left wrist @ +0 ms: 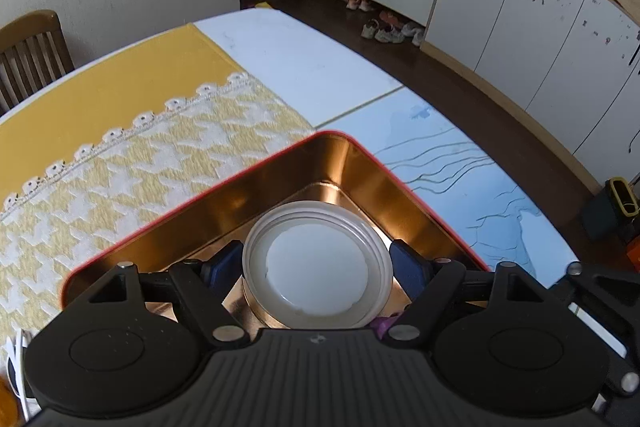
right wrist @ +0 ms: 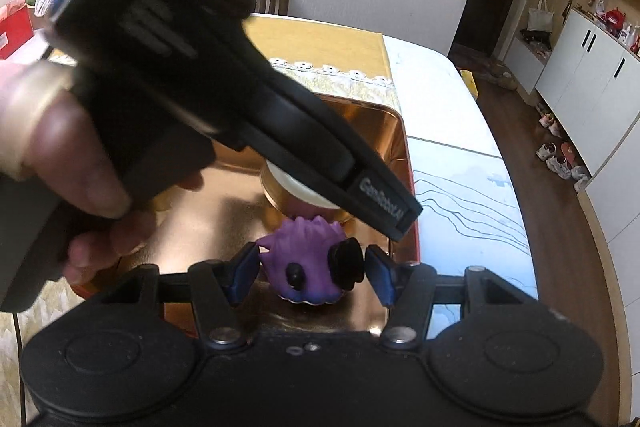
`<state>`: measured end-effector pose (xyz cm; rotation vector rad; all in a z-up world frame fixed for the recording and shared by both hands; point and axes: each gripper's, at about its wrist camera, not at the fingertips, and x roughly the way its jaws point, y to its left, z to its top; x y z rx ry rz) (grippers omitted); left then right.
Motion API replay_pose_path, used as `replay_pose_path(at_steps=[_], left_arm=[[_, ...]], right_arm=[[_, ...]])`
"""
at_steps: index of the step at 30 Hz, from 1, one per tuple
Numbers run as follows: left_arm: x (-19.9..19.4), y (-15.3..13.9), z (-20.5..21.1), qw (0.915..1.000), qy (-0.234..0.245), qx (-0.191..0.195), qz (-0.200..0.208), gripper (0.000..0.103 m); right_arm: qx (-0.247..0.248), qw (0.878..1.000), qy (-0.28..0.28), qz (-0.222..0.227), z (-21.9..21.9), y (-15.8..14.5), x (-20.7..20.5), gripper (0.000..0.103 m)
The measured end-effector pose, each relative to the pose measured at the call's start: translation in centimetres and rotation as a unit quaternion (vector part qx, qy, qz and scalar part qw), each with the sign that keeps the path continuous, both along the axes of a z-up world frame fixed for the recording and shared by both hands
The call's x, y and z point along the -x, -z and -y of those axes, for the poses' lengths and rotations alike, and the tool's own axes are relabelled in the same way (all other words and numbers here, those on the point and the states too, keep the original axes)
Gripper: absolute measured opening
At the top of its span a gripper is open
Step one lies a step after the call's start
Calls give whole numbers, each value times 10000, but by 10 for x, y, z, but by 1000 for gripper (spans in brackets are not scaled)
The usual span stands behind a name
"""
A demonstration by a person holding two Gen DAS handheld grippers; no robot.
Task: Organize rigid objects
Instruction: 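Release the purple toy into the red box while the left tool releases the tin, then withdraw both tools from the red box back over the table items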
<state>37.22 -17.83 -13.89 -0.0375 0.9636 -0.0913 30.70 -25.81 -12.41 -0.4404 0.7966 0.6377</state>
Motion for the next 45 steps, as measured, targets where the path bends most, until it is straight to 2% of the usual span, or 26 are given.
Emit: replay_pose_path(at_steps=[8,17,27,37,45], left_arm=[[-4,6,1,9999,-76,90,-91,80],[-2,3,-1,9995,-262,-37,-192,78],[24,-27,-15,9990,-347,-28,292,78],[75,-66,-29,9966,-250,46,780,78],[119,-90,-51,9938,-194,110,1090,78]], right_arm=[[75,10000,10,3,-3,-2,-1,57],[-93,9999,5,-66,4,-1,-6,66],[-325,9994,79,-80,20,-10,-2,78],[-733,9960,503,-100,43,-36,4,85],[-1047,9917,750,-19,48,-55,24,91]])
